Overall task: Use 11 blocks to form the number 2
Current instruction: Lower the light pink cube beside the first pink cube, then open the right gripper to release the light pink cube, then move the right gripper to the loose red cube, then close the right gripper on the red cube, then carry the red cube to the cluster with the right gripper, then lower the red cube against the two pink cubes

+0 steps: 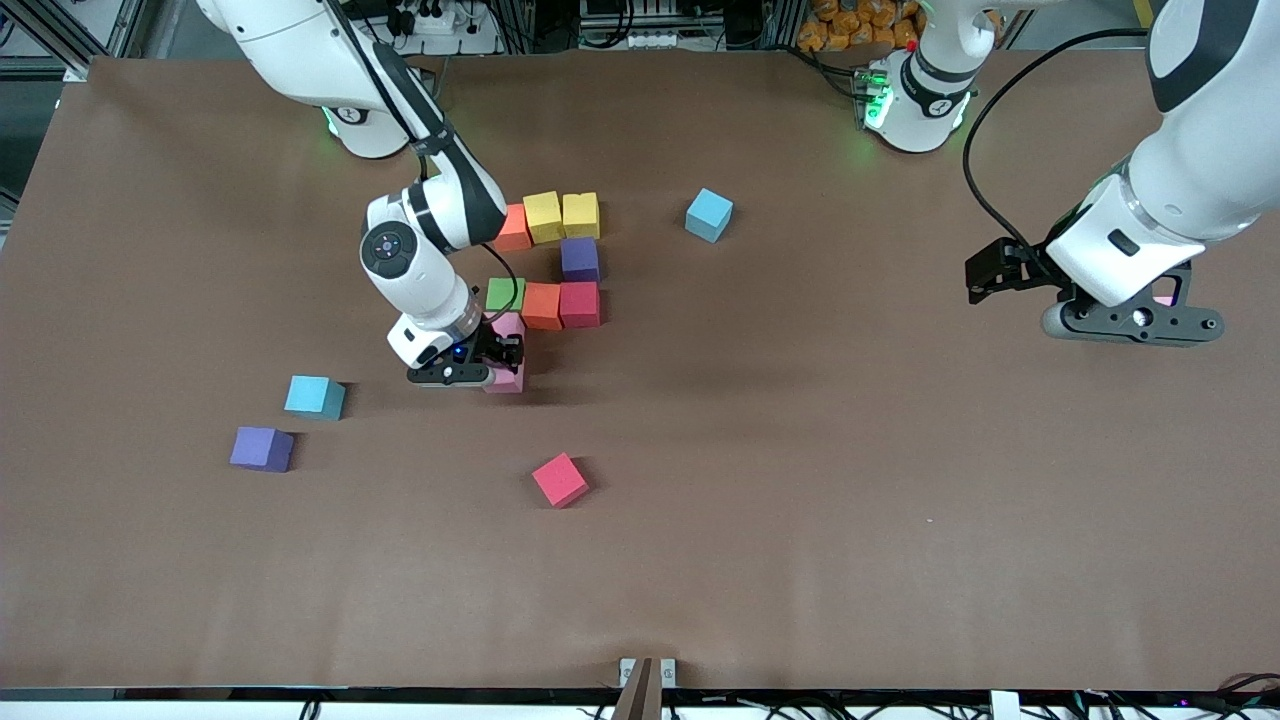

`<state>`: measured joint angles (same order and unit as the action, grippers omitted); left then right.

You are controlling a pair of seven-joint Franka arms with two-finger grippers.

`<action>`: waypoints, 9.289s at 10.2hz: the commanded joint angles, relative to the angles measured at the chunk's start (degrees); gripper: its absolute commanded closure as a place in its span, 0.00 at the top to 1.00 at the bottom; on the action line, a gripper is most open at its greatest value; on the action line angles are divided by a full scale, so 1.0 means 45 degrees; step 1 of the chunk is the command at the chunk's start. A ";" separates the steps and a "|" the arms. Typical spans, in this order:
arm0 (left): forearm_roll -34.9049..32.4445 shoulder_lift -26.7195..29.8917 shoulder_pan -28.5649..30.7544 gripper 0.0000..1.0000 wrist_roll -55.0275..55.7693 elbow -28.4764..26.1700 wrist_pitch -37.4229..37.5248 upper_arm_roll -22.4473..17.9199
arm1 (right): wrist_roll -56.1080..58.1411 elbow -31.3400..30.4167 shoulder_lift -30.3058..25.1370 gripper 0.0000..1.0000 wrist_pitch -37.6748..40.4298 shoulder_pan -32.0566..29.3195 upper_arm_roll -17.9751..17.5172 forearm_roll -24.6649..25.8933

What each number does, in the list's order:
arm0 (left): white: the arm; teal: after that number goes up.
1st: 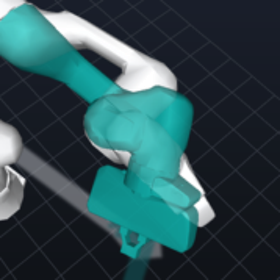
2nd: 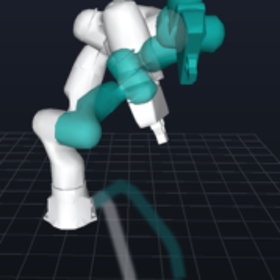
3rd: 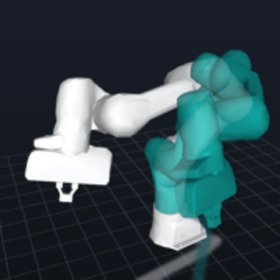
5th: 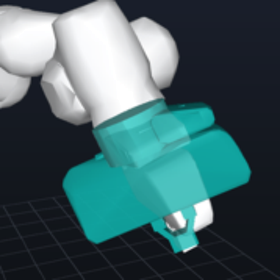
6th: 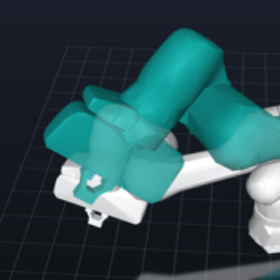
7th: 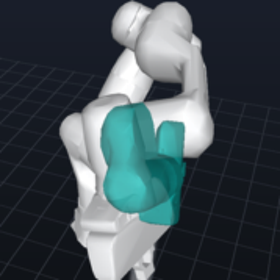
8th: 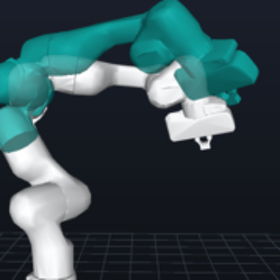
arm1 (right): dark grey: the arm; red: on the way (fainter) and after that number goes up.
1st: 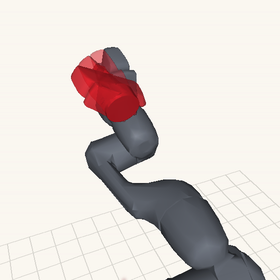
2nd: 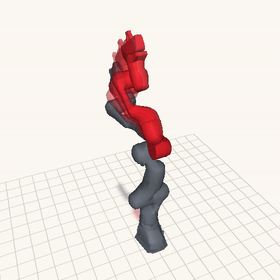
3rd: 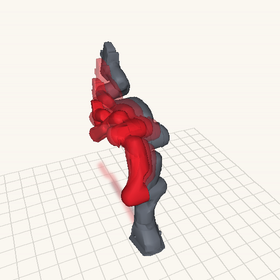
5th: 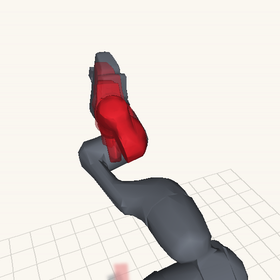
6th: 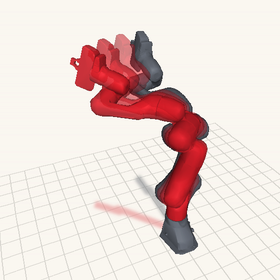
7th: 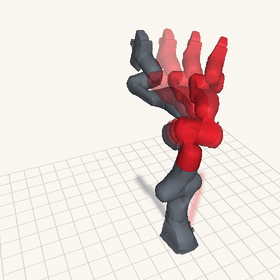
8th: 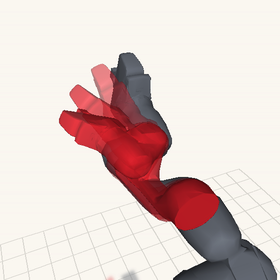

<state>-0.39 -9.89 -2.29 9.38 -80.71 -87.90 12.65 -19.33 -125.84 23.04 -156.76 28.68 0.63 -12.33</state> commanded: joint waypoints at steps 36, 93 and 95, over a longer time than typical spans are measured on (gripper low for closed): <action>0.0145 0.0050 -0.0018 1.00 0.0239 0.0025 0.0003 -0.0019 | -0.6338 0.5614 0.0929 1.00 0.3879 -0.0729 -0.0200 0.0963; 0.0223 0.0030 0.0176 1.00 0.0065 0.0025 -0.0095 -0.0019 | -1.9492 0.2653 0.1052 0.00 0.2768 -0.0065 -0.1352 0.0279; 0.0203 0.0069 0.0158 1.00 0.0005 0.0025 -0.0095 -0.0078 | -1.9512 0.2282 0.1013 0.00 0.2221 -0.0026 -0.1352 0.0279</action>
<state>-0.39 -9.98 -1.82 9.38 -80.69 -88.21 12.35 -105.73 -112.24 30.14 -145.16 28.66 -5.05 -11.07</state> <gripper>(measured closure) 0.000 0.449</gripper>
